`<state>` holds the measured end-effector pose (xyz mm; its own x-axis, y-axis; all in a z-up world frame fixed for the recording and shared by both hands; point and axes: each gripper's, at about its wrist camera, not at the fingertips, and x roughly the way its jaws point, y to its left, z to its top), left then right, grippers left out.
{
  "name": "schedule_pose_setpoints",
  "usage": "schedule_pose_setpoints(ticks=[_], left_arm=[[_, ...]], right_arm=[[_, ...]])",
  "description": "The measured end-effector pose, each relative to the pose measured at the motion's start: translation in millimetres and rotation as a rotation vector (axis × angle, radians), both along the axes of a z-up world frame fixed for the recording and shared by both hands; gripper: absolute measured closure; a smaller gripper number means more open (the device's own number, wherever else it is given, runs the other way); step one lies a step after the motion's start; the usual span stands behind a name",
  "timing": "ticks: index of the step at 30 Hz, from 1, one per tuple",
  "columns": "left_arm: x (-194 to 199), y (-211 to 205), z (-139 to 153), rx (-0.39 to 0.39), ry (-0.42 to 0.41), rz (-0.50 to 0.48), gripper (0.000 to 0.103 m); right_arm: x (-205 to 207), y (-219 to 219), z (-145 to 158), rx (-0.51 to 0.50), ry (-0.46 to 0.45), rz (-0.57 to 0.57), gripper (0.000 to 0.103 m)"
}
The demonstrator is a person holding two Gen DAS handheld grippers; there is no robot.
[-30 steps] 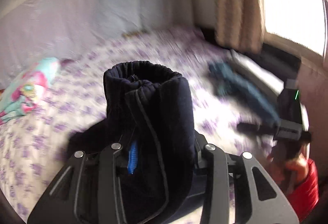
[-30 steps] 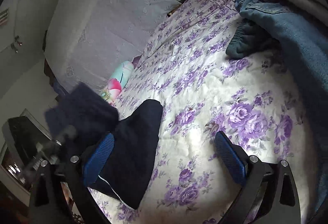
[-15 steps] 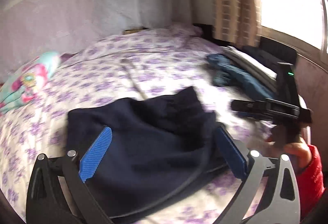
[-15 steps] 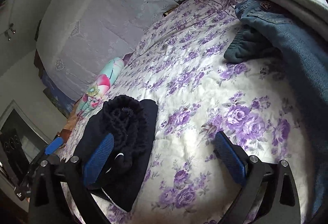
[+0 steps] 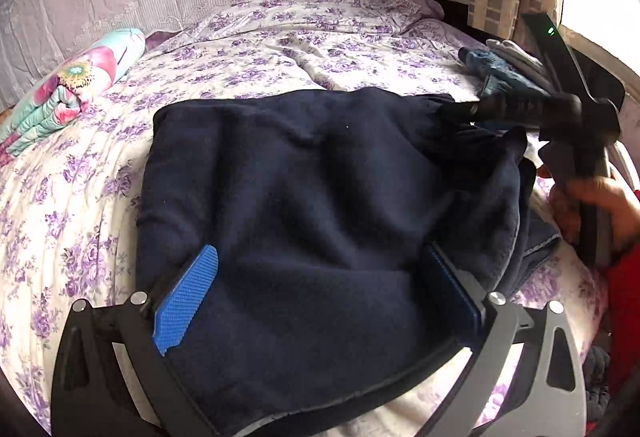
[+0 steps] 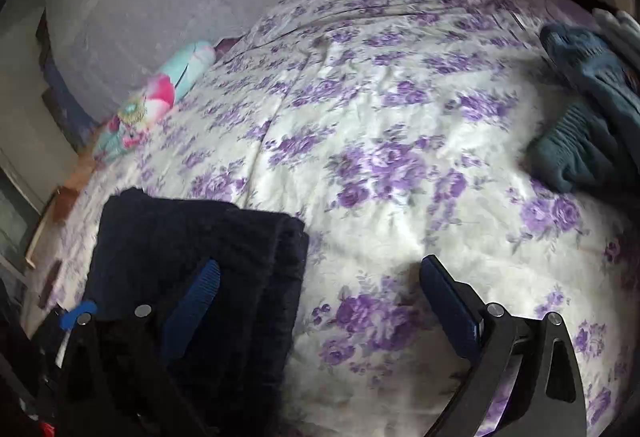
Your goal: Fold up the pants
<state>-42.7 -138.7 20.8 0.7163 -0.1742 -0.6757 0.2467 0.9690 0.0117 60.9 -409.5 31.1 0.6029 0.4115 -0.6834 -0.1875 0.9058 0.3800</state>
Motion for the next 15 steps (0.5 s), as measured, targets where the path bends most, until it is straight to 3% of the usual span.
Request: schedule_pose_setpoints(ticks=[4,7,10,12,13,14,15], left_arm=[[-15,5,9,-0.009,-0.035,-0.015,0.005],[-19,23,18,0.003,-0.088,0.041,0.005],[-5,51,20,-0.042,-0.06,0.12,0.005],[6,63,9,-0.077,0.021,0.157,0.004],[10,70,-3,-0.134,0.076,0.15,0.004],[9,78,-8,-0.201,0.097,0.15,0.004],[7,86,-11,-0.27,0.121,0.147,0.004]], right_arm=[[-33,-2,22,-0.07,-0.117,-0.071,0.003],[-81,21,54,-0.08,-0.279,0.044,0.003],[-113,69,68,-0.281,-0.371,0.129,0.004],[-111,95,49,-0.478,-0.309,0.15,0.004],[-105,99,28,-0.544,-0.231,0.176,0.004],[-100,94,9,-0.519,-0.156,0.204,0.004],[-99,81,10,-0.422,-0.148,0.189,0.004]])
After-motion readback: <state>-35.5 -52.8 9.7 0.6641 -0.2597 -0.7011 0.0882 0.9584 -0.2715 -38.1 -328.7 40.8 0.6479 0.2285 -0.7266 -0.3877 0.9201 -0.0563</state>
